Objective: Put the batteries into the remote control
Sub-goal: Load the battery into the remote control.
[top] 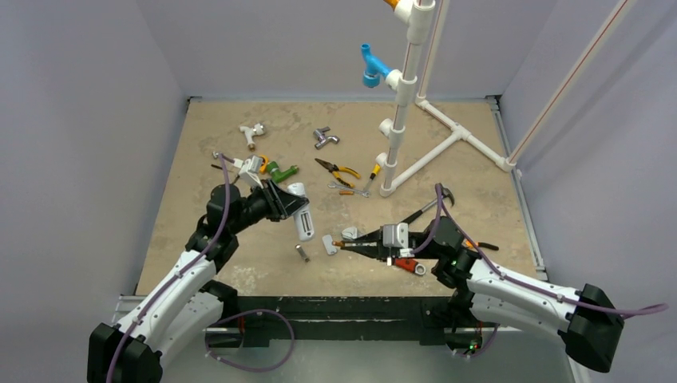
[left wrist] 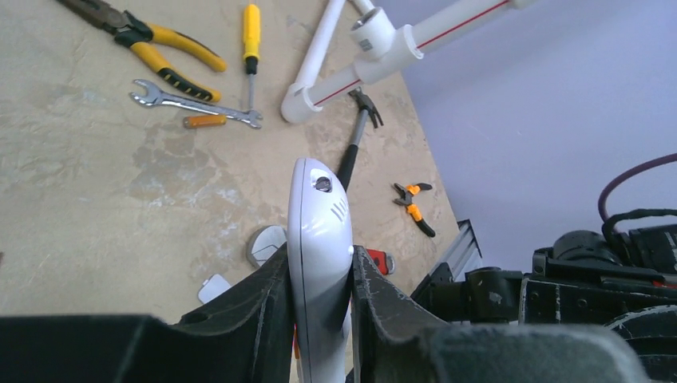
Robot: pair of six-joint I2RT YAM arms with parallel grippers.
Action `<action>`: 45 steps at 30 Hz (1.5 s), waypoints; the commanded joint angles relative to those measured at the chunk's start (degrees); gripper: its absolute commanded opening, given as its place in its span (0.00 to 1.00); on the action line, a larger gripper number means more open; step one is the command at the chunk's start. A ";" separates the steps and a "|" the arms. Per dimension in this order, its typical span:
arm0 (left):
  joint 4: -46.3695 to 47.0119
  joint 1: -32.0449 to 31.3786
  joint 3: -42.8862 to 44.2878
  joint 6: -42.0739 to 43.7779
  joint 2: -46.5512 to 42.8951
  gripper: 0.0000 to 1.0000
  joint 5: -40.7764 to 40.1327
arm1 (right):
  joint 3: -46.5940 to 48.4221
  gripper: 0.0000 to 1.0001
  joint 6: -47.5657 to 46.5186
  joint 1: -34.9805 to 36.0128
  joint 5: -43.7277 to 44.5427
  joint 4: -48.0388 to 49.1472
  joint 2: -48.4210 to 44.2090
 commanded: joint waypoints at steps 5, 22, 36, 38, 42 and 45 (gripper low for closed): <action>18.94 0.33 0.02 -1.65 -1.99 0.00 12.26 | 1.96 0.00 -3.93 0.03 -12.11 1.05 -3.19; 28.30 0.38 -2.79 -4.72 -1.86 0.00 12.53 | 11.14 0.00 21.90 0.03 9.68 -5.05 -0.72; 46.11 0.32 -7.11 -17.08 6.47 0.00 3.40 | 29.91 0.00 43.98 5.34 36.07 -30.34 12.93; 53.14 0.32 -7.90 -17.69 7.86 0.00 5.44 | 29.42 0.00 43.39 5.39 36.75 -29.18 12.89; 61.47 0.32 -8.90 -15.99 8.79 0.00 9.00 | 26.81 0.00 39.05 5.48 37.71 -24.87 10.21; 63.32 0.36 -8.86 -13.55 8.45 0.00 11.68 | 23.93 0.00 36.06 5.43 38.34 -21.08 8.09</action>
